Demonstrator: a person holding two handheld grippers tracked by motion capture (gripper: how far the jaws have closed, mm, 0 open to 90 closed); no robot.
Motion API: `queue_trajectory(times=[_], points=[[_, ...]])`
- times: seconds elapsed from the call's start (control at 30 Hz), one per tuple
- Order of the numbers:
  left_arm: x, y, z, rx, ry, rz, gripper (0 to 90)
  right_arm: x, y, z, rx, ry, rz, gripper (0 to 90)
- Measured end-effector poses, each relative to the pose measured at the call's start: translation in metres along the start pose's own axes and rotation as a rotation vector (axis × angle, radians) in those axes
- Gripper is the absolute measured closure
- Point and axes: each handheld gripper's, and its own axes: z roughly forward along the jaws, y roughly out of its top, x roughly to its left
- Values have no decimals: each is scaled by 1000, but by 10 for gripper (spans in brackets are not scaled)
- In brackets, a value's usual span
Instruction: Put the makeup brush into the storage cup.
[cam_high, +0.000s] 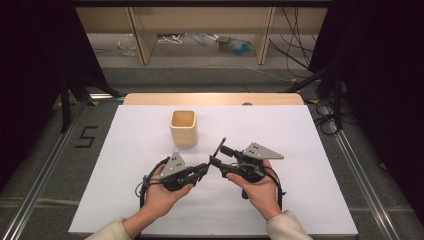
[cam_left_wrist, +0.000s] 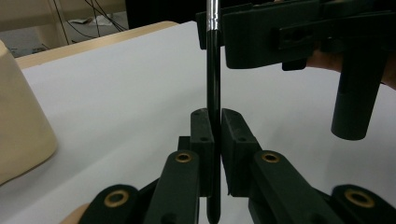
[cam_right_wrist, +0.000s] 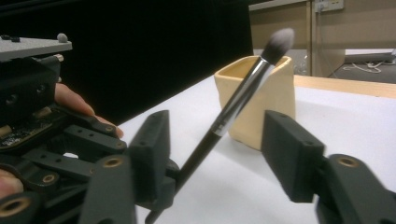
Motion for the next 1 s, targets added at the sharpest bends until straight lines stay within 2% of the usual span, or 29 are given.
queue_trajectory(times=[0.17, 0.23, 0.27, 0.33, 0.4, 0.43, 0.6, 0.67, 0.7, 0.73, 0.77, 0.8, 0.87, 0.9, 0.93, 1.0], points=[[-2, -1, 1, 1, 1, -1, 841, 0, 1, 2, -13, 13, 13, 542], [-2, -1, 1, 3, 1, -3, 841, -1, 1, 3, -11, 25, 18, 570], [-1, -1, 1, 5, 1, 6, 841, -1, 2, 2, 6, 24, 18, 579], [-2, -1, 2, 6, 5, -9, 841, -1, 1, 4, -12, 37, 37, 598], [-1, -1, 1, 4, 5, 9, 840, -1, 1, 4, -9, 32, 37, 627], [-2, -1, 1, 4, 10, -2, 840, -1, 2, 3, -12, 34, 38, 646], [-4, -2, 3, 8, 5, -6, 840, -2, 2, 3, -29, 58, 56, 794], [-5, -2, 5, 10, 5, 5, 851, -1, 3, 3, -31, 83, 68, 836], [-5, -2, 6, 16, -8, 12, 829, -1, 3, 3, -25, 83, 52, 840], [-5, -2, 6, 15, -22, 23, 775, 0, 5, 3, -8, 76, 10, 840], [-5, -1, 6, 9, -28, 23, 717, 2, 7, 2, -10, 82, 6, 840], [-5, -1, 5, 6, -22, 25, 658, 2, 9, 1, 0, 75, -20, 840], [-3, 0, 1, -22, -45, 30, 552, 4, 12, -1, 1, 55, -68, 840], [-2, 0, -1, -28, -46, 33, 494, 4, 15, -5, 23, 44, -98, 840], [-2, 0, -2, -35, -44, 31, 464, 4, 15, -5, 28, 31, -122, 840], [0, -2, -7, -53, -47, 39, 420, 4, 16, -8, 39, 26, -138, 840]])
